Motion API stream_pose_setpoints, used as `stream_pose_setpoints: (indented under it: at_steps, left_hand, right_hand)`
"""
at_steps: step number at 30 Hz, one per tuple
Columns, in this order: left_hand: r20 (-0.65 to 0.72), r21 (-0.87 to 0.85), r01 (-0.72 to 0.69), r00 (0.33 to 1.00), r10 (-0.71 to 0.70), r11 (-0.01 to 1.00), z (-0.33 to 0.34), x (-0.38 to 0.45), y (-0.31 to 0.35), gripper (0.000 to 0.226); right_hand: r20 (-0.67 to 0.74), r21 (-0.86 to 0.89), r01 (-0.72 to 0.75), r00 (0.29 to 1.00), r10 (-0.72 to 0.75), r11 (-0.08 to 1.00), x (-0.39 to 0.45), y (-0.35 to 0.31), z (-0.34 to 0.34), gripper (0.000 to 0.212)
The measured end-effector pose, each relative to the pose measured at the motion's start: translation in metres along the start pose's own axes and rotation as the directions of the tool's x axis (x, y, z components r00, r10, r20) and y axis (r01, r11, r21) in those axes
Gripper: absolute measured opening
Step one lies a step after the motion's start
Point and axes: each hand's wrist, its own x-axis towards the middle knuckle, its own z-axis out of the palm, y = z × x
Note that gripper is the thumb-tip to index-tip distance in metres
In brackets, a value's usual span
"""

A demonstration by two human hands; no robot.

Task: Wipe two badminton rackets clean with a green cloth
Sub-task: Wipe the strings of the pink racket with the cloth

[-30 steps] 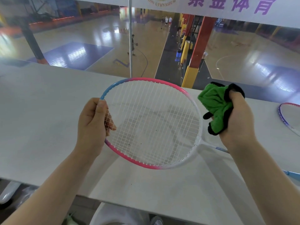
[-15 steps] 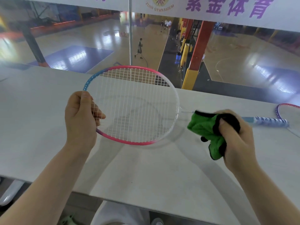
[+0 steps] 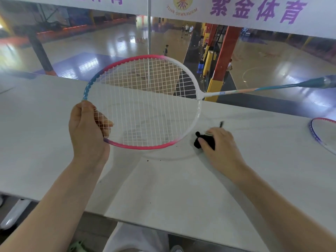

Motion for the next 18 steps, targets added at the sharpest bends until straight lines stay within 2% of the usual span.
stream_pose_setpoints:
  at_steps: [3, 7, 10, 13, 18]
  left_hand:
    - [0.005, -0.006, -0.01, 1.0, 0.01, 1.0, 0.002, 0.0, 0.002, 0.029]
    - [0.021, -0.005, -0.031, 0.999, 0.031, 1.0, 0.006, 0.002, 0.005, 0.029]
    - [0.037, -0.003, -0.041, 0.998, 0.041, 0.999, 0.009, 0.002, 0.005, 0.03]
    - [0.045, 0.016, -0.059, 0.997, 0.058, 0.998, 0.013, 0.002, 0.004, 0.029]
    - [0.066, 0.021, -0.067, 0.996, 0.066, 0.997, 0.018, 0.001, 0.003, 0.03]
  right_hand:
    - [0.041, 0.046, -0.01, 0.999, 0.008, 0.999, 0.009, -0.022, 0.024, 0.026]
    - [0.133, 0.199, 0.102, 0.983, -0.13, 0.975, 0.004, -0.073, 0.035, 0.022]
    - [0.281, 0.111, 0.238, 0.924, -0.26, 0.965, -0.001, -0.102, 0.048, 0.025]
    - [0.345, 0.222, 0.264, 0.879, -0.329, 0.938, -0.011, -0.123, 0.056, 0.044]
    - [0.472, 0.327, 0.33, 0.754, -0.456, 0.886, -0.027, -0.127, 0.045, 0.037]
